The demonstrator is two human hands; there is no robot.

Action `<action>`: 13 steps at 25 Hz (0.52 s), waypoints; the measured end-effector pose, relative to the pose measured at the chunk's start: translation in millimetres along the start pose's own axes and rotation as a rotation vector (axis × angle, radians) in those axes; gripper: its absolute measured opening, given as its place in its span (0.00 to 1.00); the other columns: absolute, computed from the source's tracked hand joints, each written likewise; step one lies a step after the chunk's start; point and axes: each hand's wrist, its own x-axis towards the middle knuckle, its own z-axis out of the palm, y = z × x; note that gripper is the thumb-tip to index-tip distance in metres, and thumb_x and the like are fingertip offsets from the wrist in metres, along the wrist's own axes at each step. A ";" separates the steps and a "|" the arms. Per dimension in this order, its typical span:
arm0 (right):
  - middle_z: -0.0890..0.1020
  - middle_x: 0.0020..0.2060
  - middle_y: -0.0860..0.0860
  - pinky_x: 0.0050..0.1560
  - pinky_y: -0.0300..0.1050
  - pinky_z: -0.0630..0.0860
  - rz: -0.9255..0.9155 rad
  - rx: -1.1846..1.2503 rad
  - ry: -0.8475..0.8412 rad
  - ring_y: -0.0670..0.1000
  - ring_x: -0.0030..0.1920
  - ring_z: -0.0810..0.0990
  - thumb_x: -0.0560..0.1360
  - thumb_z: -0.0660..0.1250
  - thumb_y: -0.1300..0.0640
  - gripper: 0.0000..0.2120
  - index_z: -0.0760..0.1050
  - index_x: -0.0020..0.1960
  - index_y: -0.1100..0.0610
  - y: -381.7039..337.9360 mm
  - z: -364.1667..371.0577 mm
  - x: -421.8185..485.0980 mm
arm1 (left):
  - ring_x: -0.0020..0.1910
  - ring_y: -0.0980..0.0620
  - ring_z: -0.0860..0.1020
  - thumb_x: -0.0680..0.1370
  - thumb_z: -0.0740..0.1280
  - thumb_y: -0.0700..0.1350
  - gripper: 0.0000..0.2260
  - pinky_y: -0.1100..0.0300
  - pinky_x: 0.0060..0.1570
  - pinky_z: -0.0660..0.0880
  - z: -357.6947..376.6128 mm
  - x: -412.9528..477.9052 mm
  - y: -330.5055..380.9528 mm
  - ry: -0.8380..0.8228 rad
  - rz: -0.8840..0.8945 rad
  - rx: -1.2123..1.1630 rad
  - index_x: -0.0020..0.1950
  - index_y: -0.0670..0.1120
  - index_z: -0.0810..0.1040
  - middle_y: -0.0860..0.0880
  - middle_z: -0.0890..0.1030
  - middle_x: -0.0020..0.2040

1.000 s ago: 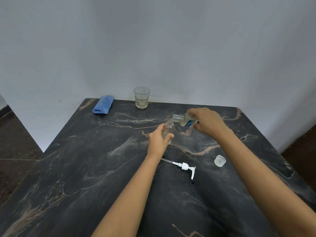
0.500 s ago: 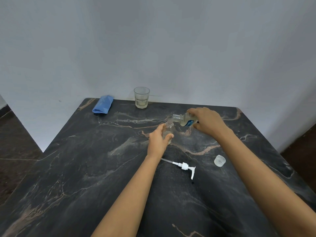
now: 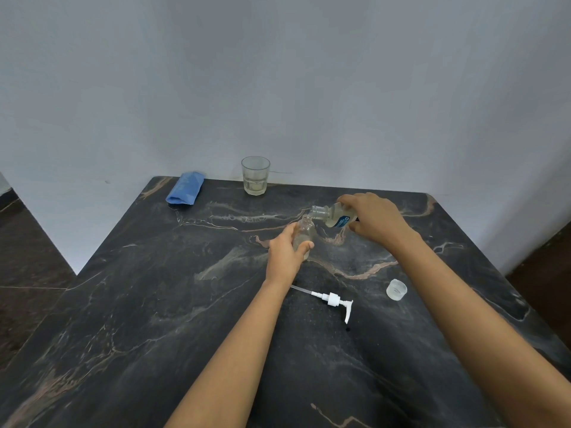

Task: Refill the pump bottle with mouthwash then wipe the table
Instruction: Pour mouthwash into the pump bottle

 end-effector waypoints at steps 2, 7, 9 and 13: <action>0.80 0.58 0.49 0.44 0.47 0.71 -0.001 0.000 -0.003 0.54 0.58 0.77 0.74 0.66 0.59 0.21 0.70 0.65 0.49 -0.2 0.1 0.3 | 0.64 0.53 0.75 0.75 0.73 0.42 0.23 0.60 0.64 0.70 -0.1 -0.3 -0.3 -0.001 -0.003 -0.002 0.69 0.46 0.73 0.48 0.79 0.64; 0.80 0.59 0.49 0.45 0.47 0.72 -0.002 -0.008 -0.006 0.54 0.58 0.77 0.74 0.66 0.59 0.21 0.70 0.66 0.49 -1.1 -1.0 1.2 | 0.64 0.52 0.75 0.75 0.73 0.43 0.23 0.61 0.63 0.70 -0.2 -0.2 0.3 0.006 -0.003 0.025 0.69 0.46 0.73 0.48 0.78 0.64; 0.80 0.59 0.49 0.44 0.47 0.72 -0.004 -0.014 -0.004 0.54 0.57 0.77 0.74 0.66 0.59 0.21 0.70 0.66 0.49 -1.0 -1.1 1.0 | 0.64 0.51 0.76 0.75 0.72 0.43 0.23 0.57 0.65 0.72 -0.5 -0.2 0.8 0.005 -0.006 0.027 0.69 0.46 0.73 0.48 0.78 0.64; 0.80 0.58 0.49 0.44 0.47 0.72 -0.008 -0.017 -0.003 0.54 0.57 0.77 0.74 0.66 0.59 0.20 0.70 0.65 0.49 -0.5 -0.7 1.6 | 0.64 0.52 0.75 0.75 0.72 0.43 0.22 0.59 0.63 0.70 -0.6 -0.4 0.5 0.005 -0.010 0.025 0.68 0.46 0.73 0.48 0.79 0.64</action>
